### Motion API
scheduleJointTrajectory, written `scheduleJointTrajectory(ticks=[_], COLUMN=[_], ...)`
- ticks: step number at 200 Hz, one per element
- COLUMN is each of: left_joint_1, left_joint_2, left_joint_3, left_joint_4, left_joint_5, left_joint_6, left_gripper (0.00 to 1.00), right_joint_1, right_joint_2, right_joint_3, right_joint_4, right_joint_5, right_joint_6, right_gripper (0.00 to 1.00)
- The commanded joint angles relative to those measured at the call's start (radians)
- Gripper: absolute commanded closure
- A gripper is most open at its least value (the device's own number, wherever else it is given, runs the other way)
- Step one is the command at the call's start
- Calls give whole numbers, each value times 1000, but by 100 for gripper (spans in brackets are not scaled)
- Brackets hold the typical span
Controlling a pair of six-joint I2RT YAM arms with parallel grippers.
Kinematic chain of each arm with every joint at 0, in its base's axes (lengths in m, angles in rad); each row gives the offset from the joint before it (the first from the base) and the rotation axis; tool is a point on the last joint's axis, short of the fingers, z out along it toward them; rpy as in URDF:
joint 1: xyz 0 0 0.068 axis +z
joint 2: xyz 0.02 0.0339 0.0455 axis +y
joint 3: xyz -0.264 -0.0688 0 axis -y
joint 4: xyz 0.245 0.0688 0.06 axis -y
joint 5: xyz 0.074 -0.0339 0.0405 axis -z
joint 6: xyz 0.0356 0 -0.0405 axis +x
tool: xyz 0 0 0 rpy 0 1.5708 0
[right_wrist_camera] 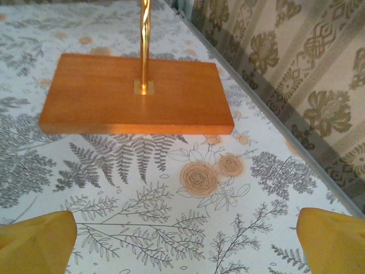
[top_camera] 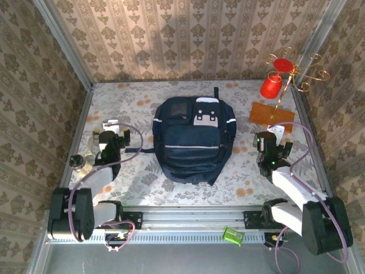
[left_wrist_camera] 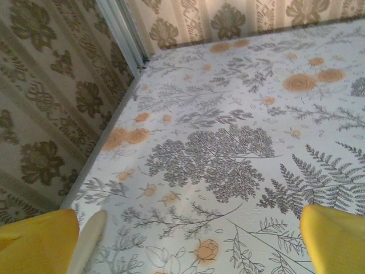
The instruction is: Pack the student bag
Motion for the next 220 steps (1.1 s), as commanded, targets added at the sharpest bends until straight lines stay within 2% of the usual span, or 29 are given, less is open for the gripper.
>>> scheduleJointTrajectory(ticks=[1,18,26,50,76,88,105,118,128,139,146,155,165,220], left_joint_1=[8,17,17,21,68,72,74,73,73,73,73,73,71,71], left_joint_2=[91,160,169,250,357,341,345,350,347,348,348,347,347,347], left_joint_3=[-10,-8,7,26,3,20,25,24,26,25,23,23,22,22], left_joint_4=[146,220,195,249,401,328,330,340,330,335,336,336,337,338], left_joint_5=[63,98,128,192,218,223,234,233,233,233,233,232,232,232], left_joint_6=[23,10,-3,-3,-44,-56,-53,-52,-52,-52,-51,-51,-51,-51], left_gripper=[0,0,0,0,0,0,0,0,0,0,0,0,0,0], right_joint_1=[-14,-17,-18,-27,-36,-40,-78,-80,-83,-84,-84,-97,-100,-100], right_joint_2=[67,102,112,155,229,261,377,347,378,391,433,473,440,449], right_joint_3=[-3,8,1,-45,-33,-55,-82,-39,-30,12,21,-4,-6,0], right_joint_4=[149,176,218,431,541,644,816,679,703,630,649,756,694,700], right_joint_5=[-58,-100,-105,-169,-223,-248,-311,-336,-357,-414,-443,-476,-464,-461], right_joint_6=[-9,-43,-55,-87,-125,-141,-127,-115,-130,-146,-157,-163,-148,-150], right_gripper=[0,0,0,0,0,0,0,0,0,0,0,0,0,0])
